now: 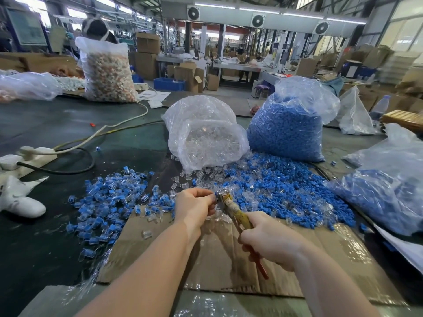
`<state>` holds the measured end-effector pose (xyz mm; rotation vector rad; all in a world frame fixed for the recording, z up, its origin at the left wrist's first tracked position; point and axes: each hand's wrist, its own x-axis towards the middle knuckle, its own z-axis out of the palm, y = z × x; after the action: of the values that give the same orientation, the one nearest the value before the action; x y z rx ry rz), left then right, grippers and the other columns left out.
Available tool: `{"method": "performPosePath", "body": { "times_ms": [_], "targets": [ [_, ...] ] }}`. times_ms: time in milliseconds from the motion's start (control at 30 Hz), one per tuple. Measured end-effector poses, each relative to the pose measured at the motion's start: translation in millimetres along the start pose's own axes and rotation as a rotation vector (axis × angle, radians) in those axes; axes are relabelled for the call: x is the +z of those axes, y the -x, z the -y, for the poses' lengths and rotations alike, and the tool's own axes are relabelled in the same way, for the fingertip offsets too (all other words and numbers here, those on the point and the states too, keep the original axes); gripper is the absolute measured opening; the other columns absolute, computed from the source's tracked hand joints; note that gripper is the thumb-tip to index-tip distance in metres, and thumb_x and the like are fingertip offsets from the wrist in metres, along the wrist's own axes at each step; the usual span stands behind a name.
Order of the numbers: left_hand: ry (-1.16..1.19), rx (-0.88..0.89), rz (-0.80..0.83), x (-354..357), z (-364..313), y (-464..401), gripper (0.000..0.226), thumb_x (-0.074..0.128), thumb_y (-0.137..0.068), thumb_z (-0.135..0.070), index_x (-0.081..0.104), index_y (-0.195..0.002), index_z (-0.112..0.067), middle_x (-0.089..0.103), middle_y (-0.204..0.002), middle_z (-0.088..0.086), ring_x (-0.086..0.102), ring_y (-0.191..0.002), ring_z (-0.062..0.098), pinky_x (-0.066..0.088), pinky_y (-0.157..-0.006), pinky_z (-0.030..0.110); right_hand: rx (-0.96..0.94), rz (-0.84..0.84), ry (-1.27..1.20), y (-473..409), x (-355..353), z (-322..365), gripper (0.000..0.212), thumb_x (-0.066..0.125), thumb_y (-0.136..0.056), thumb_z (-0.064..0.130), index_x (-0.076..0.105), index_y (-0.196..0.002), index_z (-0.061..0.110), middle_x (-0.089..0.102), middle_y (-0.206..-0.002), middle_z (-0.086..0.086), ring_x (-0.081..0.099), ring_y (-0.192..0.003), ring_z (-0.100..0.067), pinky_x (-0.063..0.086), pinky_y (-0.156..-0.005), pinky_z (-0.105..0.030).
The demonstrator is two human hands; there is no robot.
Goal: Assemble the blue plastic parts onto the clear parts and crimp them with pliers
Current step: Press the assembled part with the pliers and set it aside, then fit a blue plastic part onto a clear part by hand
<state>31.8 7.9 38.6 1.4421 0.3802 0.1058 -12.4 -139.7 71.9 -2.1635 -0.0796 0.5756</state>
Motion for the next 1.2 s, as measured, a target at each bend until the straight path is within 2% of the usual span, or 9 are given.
{"method": "performPosePath", "body": {
  "times_ms": [233, 400, 467, 533, 600, 667, 767, 967, 1200],
  "targets": [
    [0.009, 0.034, -0.013, 3.0, 0.6, -0.9, 0.012, 0.062, -0.083, 0.004, 0.065, -0.080, -0.008, 0.066, -0.075, 0.008, 0.060, -0.060, 0.012, 0.050, -0.051, 0.017, -0.040, -0.106, 0.140, 1.7, 2.8, 5.2, 0.012, 0.043, -0.090, 0.006, 0.045, -0.082, 0.015, 0.049, -0.079, -0.003, 0.048, -0.068, -0.017, 0.042, -0.061, -0.027],
    [0.044, 0.014, -0.038, 2.2, 5.6, -2.8, 0.010, 0.062, -0.084, 0.002, 0.066, -0.085, -0.008, 0.066, -0.074, 0.008, 0.060, -0.059, 0.011, 0.050, -0.052, 0.019, 0.059, -0.067, -0.226, 0.6, 5.2, -1.9, 0.013, 0.050, -0.085, -0.001, 0.051, -0.092, 0.011, 0.055, -0.077, -0.008, 0.056, -0.063, -0.019, 0.053, -0.061, -0.033],
    [-0.011, 0.059, -0.100, -2.8, 7.1, -4.7, 0.009, 0.061, -0.085, 0.000, 0.065, -0.090, -0.007, 0.065, -0.074, 0.005, 0.058, -0.057, 0.009, 0.050, -0.053, 0.019, 0.063, -0.186, -0.245, -3.5, 4.9, -10.5, 0.013, 0.051, -0.085, 0.001, 0.051, -0.092, 0.011, 0.051, -0.074, -0.006, 0.050, -0.056, -0.015, 0.046, -0.051, -0.024],
    [-0.293, 0.200, -0.203, -14.2, 8.4, -9.0, 0.009, 0.060, -0.088, -0.009, 0.066, -0.094, -0.011, 0.063, -0.078, -0.003, 0.057, -0.062, 0.006, 0.045, -0.054, 0.017, 0.020, -0.385, -0.132, -9.7, 0.1, -23.6, 0.011, 0.055, -0.086, 0.004, 0.052, -0.093, 0.012, 0.048, -0.072, -0.002, 0.043, -0.054, -0.011, 0.036, -0.046, -0.019],
    [-0.583, 0.340, -0.275, -30.7, 9.7, -12.9, 0.013, 0.055, -0.093, -0.016, 0.065, -0.100, -0.016, 0.062, -0.087, -0.006, 0.055, -0.066, 0.005, 0.039, -0.055, 0.015, 0.018, -0.571, 0.082, -15.1, -8.0, -38.5, 0.016, 0.061, -0.086, 0.016, 0.052, -0.099, 0.014, 0.054, -0.082, -0.003, 0.051, -0.070, -0.017, 0.043, -0.059, -0.025],
    [-0.793, 0.406, -0.342, -47.6, 11.9, -18.5, 0.019, 0.050, -0.095, -0.020, 0.064, -0.107, -0.020, 0.062, -0.101, -0.001, 0.056, -0.077, 0.013, 0.045, -0.068, 0.023, 0.117, -0.709, 0.306, -16.6, -17.3, -53.3, 0.026, 0.062, -0.087, 0.031, 0.051, -0.106, 0.017, 0.058, -0.099, -0.009, 0.050, -0.095, -0.024, 0.044, -0.083, -0.034],
    [-1.058, 0.458, -0.467, -67.8, 16.2, -26.5, 0.023, 0.050, -0.095, -0.024, 0.065, -0.111, -0.026, 0.063, -0.104, 0.000, 0.052, -0.092, 0.019, 0.037, -0.084, 0.036, 0.286, -0.770, 0.531, -16.3, -28.3, -71.2, 0.056, 0.056, -0.088, 0.048, 0.040, -0.131, 0.016, 0.051, -0.123, -0.016, 0.043, -0.117, -0.030, 0.037, -0.098, -0.040],
    [-1.275, 0.395, -0.491, -77.5, 21.5, -34.9, 0.028, 0.047, -0.096, -0.023, 0.061, -0.117, -0.037, 0.055, -0.111, -0.006, 0.039, -0.105, 0.018, 0.025, -0.086, 0.035, 0.424, -0.742, 0.719, -16.0, -30.5, -89.5, 0.068, 0.042, -0.088, 0.061, 0.031, -0.139, 0.018, 0.043, -0.131, -0.017, 0.039, -0.123, -0.033, 0.036, -0.100, -0.041],
    [-1.126, 0.593, -0.388, -43.3, 22.1, -21.5, 0.024, 0.055, -0.091, -0.027, 0.063, -0.114, -0.028, 0.054, -0.112, -0.005, 0.034, -0.104, 0.016, 0.017, -0.081, 0.029, 0.450, -0.697, 0.785, -12.5, -29.9, -88.7, 0.073, 0.029, -0.089, 0.066, 0.024, -0.144, 0.017, 0.039, -0.136, -0.017, 0.037, -0.125, -0.034, 0.035, -0.101, -0.042]
  ]
}}
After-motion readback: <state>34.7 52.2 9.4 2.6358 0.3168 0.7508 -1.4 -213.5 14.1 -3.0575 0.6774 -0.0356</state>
